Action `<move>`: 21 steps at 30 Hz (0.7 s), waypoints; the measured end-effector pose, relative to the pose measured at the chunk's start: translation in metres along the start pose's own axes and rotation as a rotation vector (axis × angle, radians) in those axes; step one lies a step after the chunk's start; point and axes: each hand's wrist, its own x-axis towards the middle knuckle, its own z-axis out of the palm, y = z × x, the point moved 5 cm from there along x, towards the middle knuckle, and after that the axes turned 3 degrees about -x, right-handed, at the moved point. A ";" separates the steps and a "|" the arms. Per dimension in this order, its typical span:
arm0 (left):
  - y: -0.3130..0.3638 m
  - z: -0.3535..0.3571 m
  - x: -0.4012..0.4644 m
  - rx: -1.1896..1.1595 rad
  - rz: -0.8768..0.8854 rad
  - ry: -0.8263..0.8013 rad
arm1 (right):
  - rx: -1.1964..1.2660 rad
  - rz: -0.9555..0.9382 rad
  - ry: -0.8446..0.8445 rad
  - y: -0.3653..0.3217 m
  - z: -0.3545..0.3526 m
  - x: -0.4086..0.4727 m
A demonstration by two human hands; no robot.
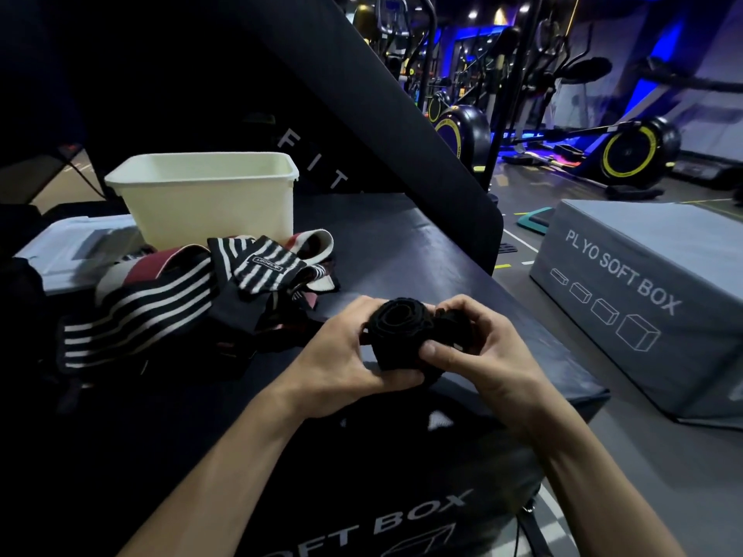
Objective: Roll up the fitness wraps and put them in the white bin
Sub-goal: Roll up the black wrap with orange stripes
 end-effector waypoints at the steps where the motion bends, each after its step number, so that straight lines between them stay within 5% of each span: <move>1: -0.001 0.000 0.001 -0.021 0.002 0.014 | -0.011 -0.012 0.007 -0.001 0.001 0.001; 8: -0.009 -0.011 0.005 -0.162 -0.058 0.085 | -0.021 -0.056 0.121 0.004 0.001 0.002; 16: -0.017 0.008 0.001 -0.005 -0.073 -0.003 | -0.160 -0.020 0.286 0.023 0.004 0.001; 21: -0.012 0.017 -0.002 0.117 -0.056 0.143 | -0.207 -0.019 0.323 0.023 0.010 0.001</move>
